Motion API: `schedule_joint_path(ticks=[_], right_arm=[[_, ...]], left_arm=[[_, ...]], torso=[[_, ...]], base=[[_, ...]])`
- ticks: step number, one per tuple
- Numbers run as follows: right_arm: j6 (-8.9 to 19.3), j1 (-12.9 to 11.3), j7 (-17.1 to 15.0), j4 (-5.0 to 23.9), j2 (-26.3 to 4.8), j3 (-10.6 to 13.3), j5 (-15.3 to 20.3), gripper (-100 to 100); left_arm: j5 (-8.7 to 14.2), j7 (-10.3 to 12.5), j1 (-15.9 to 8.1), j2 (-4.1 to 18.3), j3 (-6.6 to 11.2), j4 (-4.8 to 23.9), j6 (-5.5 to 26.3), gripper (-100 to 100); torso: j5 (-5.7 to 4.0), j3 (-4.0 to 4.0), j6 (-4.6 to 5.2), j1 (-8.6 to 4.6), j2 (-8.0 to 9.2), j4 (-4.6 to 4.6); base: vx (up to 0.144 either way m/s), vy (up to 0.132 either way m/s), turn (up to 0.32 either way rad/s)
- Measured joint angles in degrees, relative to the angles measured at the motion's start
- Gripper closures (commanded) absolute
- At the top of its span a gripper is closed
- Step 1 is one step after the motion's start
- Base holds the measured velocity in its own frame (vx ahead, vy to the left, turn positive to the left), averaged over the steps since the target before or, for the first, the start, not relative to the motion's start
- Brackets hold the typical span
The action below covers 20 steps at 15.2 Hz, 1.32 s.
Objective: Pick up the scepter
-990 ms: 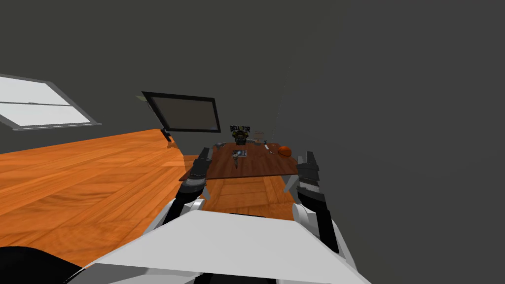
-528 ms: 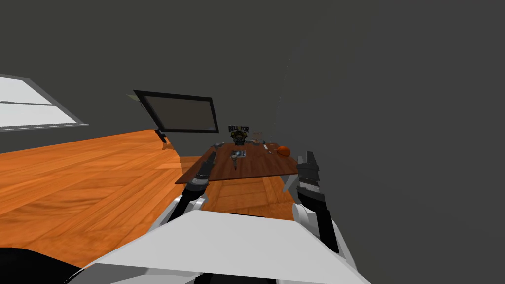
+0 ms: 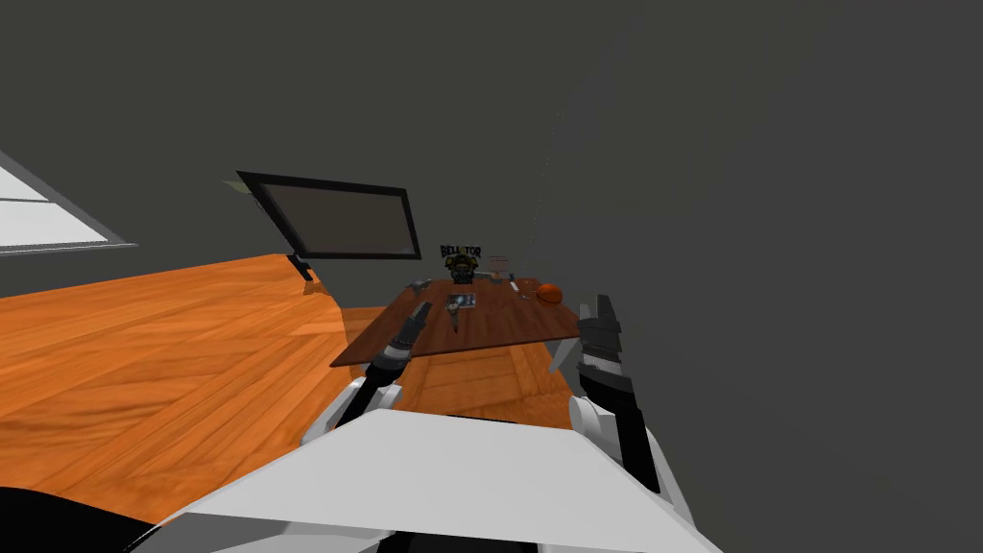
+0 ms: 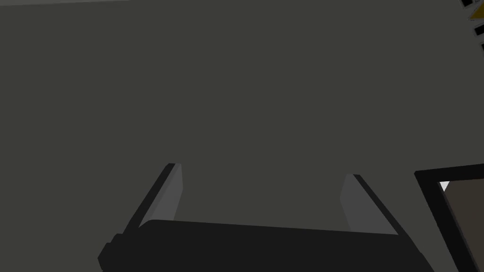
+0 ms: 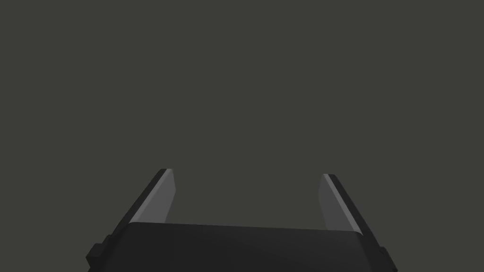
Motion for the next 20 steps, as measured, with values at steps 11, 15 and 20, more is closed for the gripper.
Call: schedule_joint_path(ticks=[11, 15, 20], right_arm=[[0.00, 0.00, 0.00, 0.00, 0.00, 0.00, 0.00, 0], [0.00, 0.00, 0.00, 0.00, 0.00, 0.00, 0.00, 0], [0.00, 0.00, 0.00, 0.00, 0.00, 0.00, 0.00, 0]], left_arm=[[-1.59, -7.17, -4.78, 1.92, -0.45, 13.85, -2.93, -100], [-2.00, -9.19, -6.07, 2.53, -0.46, 17.63, -3.63, -100], [-2.66, -12.27, -8.27, 3.05, -0.59, 23.54, -4.99, -100]], torso=[[0.00, 0.01, 0.00, -0.01, 0.02, 0.00], [0.00, 0.02, 0.00, -0.01, 0.03, 0.01], [0.00, 0.01, 0.00, 0.00, 0.02, 0.00]], base=[[0.024, 0.019, -0.054], [0.018, 0.017, -0.045], [0.022, 0.020, -0.060]])
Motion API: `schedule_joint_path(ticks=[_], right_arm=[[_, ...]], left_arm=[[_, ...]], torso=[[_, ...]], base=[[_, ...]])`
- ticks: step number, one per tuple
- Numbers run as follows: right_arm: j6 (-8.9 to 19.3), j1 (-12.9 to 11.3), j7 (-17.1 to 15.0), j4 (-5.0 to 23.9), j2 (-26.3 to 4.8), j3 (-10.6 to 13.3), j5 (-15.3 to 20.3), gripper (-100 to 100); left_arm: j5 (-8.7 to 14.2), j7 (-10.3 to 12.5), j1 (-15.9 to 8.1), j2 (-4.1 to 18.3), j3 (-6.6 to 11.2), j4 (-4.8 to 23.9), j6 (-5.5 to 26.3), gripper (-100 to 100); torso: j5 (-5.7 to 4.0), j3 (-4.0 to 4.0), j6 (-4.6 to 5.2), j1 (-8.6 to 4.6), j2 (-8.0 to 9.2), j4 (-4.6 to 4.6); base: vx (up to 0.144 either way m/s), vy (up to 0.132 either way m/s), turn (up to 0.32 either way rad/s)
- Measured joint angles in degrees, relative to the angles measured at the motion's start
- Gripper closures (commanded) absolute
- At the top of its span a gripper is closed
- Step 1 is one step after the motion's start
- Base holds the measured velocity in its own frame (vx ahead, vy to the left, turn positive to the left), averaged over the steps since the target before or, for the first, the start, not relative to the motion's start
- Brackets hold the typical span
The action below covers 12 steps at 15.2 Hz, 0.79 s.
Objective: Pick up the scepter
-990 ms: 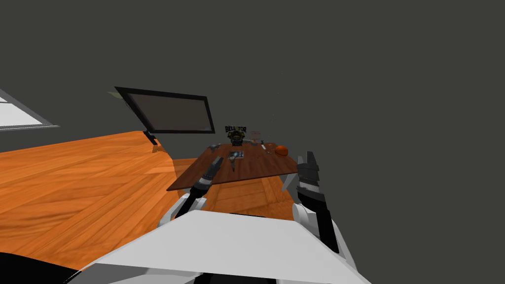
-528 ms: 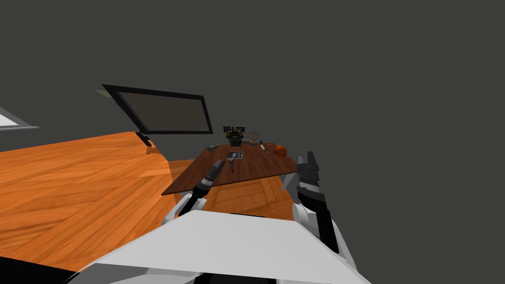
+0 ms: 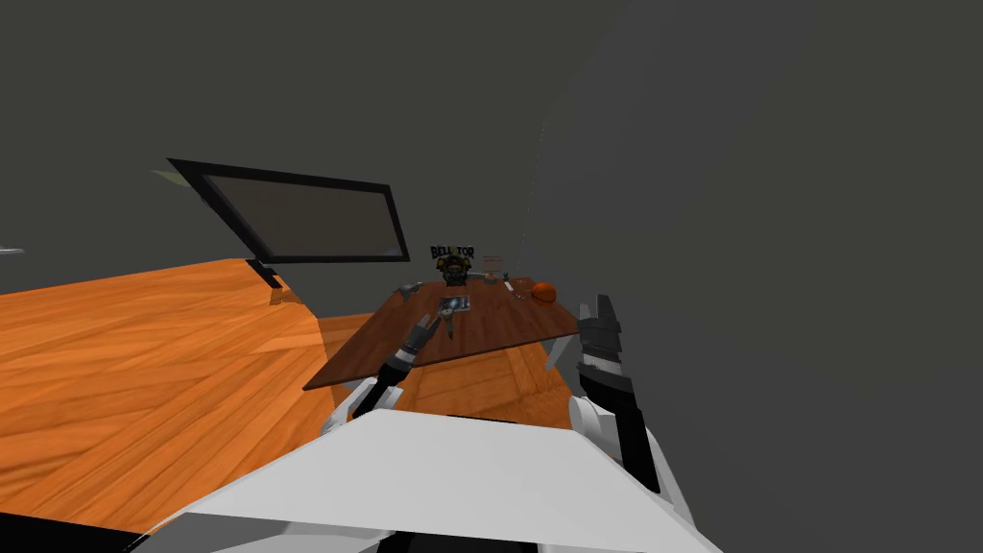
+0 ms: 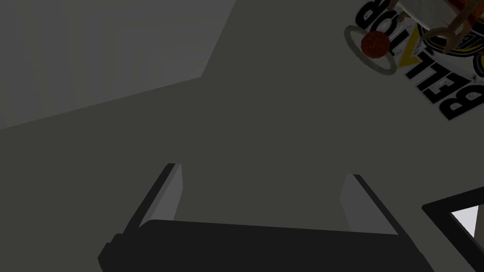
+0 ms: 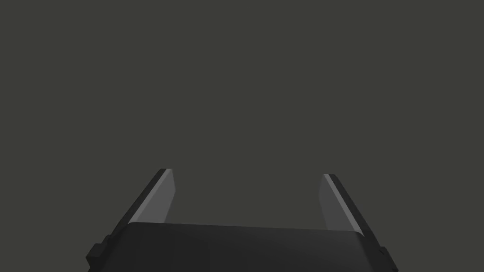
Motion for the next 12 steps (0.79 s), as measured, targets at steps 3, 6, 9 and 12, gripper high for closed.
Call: schedule_joint_path(ticks=[3, 6, 9, 12], right_arm=[[0.00, 0.00, 0.00, 0.00, 0.00, 0.00, 0.00, 0], [0.00, 0.00, 0.00, 0.00, 0.00, 0.00, 0.00, 0], [0.00, 0.00, 0.00, 0.00, 0.00, 0.00, 0.00, 0], [0.00, 0.00, 0.00, 0.00, 0.00, 0.00, 0.00, 0]], left_arm=[[-0.41, -1.79, -1.21, 0.06, -0.15, 3.56, -0.67, -100], [-0.77, -3.37, -2.05, 0.26, -0.25, 6.36, -1.14, -100], [-1.10, -4.94, -3.35, 0.38, -0.31, 9.78, -1.89, -100], [-1.45, -6.50, -4.20, 0.51, -0.40, 12.66, -2.40, -100]], torso=[[0.00, 0.00, 0.00, -0.02, -0.01, 0.00], [0.00, 0.01, 0.00, -0.01, 0.01, 0.00], [0.00, 0.01, 0.00, -0.02, 0.01, 0.00], [-0.01, 0.02, -0.01, -0.03, 0.03, 0.00]], base=[[0.023, 0.018, -0.044], [0.018, 0.020, -0.051], [0.019, 0.016, -0.047], [0.016, 0.016, -0.047]])
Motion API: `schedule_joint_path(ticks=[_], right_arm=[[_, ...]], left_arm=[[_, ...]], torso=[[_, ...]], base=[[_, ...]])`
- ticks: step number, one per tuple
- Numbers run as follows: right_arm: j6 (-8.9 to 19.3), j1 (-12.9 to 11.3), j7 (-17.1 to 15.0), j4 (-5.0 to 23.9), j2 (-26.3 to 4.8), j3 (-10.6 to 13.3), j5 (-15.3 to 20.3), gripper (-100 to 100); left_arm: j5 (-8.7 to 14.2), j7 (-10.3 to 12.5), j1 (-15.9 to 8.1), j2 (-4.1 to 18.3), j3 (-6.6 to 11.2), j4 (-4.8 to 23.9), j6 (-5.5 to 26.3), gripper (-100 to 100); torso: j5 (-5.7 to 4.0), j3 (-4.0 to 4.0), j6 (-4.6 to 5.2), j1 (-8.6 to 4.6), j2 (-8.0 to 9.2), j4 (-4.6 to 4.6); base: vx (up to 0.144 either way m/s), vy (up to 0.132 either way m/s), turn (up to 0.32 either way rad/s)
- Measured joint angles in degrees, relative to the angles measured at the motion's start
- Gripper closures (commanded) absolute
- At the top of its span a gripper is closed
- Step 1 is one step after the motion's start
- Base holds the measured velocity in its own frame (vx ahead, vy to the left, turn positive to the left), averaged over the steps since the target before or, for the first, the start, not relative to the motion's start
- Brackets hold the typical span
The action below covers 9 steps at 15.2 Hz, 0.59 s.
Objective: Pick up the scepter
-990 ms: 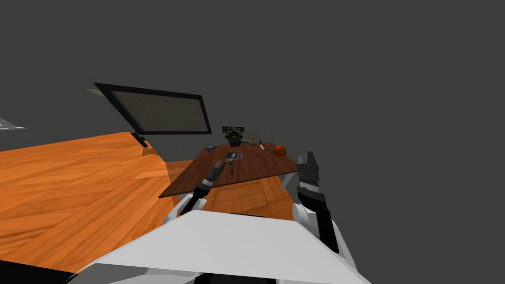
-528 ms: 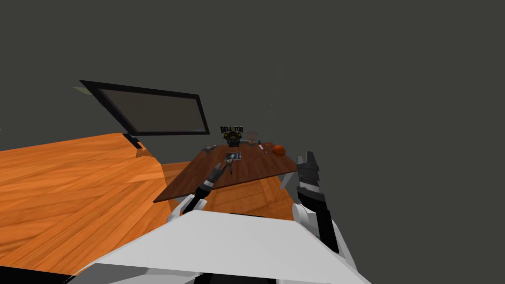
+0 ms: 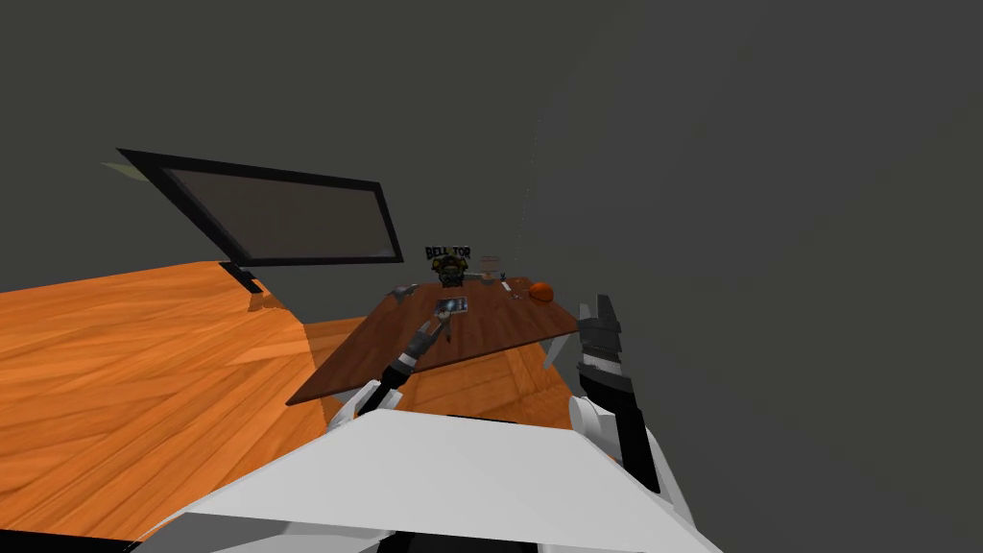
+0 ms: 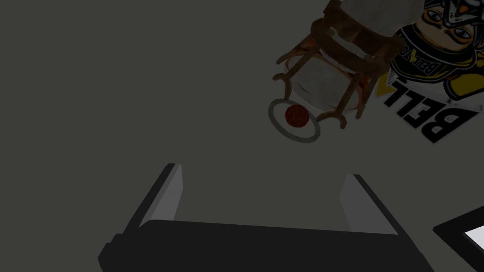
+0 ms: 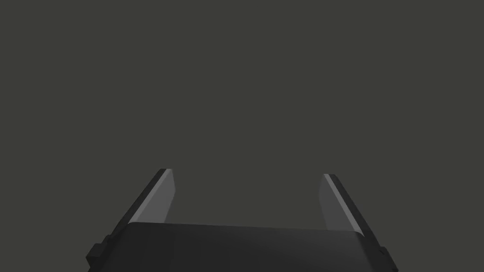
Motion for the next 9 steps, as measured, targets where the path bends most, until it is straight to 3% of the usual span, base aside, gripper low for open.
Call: schedule_joint_path(ticks=[9], right_arm=[[0.00, 0.00, 0.00, 0.00, 0.00, 0.00, 0.00, 0]], left_arm=[[-1.02, -4.84, -3.42, 0.19, -0.22, 9.67, -2.11, -100]], torso=[[0.00, -0.01, -0.01, 0.01, -0.02, 0.00]], base=[[0.020, 0.019, -0.050]])
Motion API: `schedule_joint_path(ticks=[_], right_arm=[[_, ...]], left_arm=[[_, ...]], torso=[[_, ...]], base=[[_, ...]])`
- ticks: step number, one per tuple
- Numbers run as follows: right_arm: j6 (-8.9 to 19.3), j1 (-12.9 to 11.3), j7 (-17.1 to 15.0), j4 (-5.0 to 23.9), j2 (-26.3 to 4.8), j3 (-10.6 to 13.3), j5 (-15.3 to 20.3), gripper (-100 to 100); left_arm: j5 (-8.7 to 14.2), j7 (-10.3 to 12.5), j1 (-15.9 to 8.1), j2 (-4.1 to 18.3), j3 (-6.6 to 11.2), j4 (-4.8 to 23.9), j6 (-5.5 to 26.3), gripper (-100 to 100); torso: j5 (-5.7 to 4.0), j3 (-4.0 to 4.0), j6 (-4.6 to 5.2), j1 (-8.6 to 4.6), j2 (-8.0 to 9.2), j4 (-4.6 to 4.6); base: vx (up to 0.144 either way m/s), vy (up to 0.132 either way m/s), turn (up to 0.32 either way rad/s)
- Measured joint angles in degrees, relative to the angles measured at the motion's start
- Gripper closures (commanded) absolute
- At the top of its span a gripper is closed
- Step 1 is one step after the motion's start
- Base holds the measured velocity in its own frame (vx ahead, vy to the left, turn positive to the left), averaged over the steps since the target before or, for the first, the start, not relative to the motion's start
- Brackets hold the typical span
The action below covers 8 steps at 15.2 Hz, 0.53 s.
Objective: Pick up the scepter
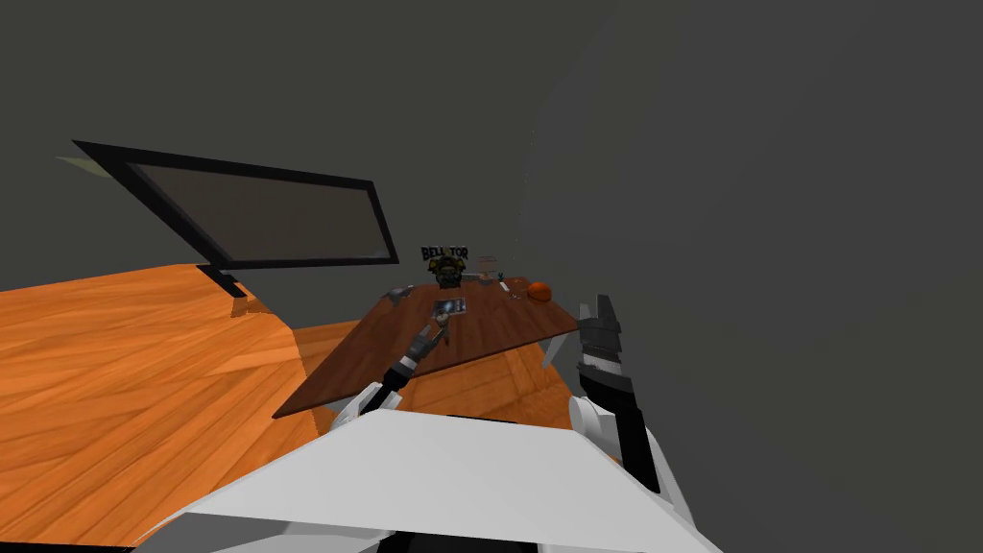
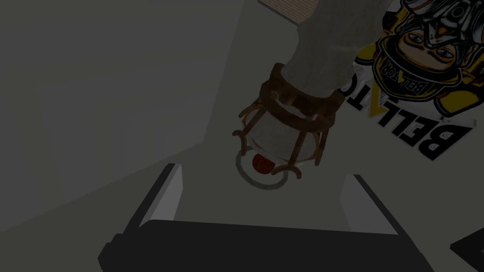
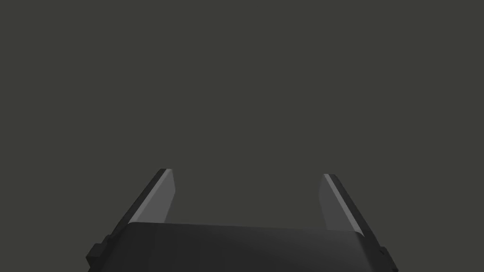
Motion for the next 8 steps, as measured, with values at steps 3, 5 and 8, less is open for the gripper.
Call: schedule_joint_path(ticks=[3, 5, 8], right_arm=[[0.00, 0.00, 0.00, 0.00, 0.00, 0.00, 0.00, 0], [0.00, 0.00, 0.00, 0.00, 0.00, 0.00, 0.00, 0], [0.00, 0.00, 0.00, 0.00, 0.00, 0.00, 0.00, 0]], left_arm=[[-0.43, -1.80, -1.16, -0.01, -0.13, 3.41, -0.67, -100], [-0.70, -3.12, -2.31, -0.04, -0.18, 6.24, -1.27, -100], [-1.13, -4.91, -3.37, -0.10, -0.34, 9.29, -1.60, -100]], torso=[[-0.01, 0.00, 0.01, -0.01, 0.00, 0.00], [0.00, 0.00, 0.01, 0.00, -0.01, 0.00], [0.00, 0.00, 0.01, -0.01, 0.00, 0.00]], base=[[0.022, 0.019, -0.063], [0.023, 0.022, -0.050], [0.019, 0.018, -0.046]])
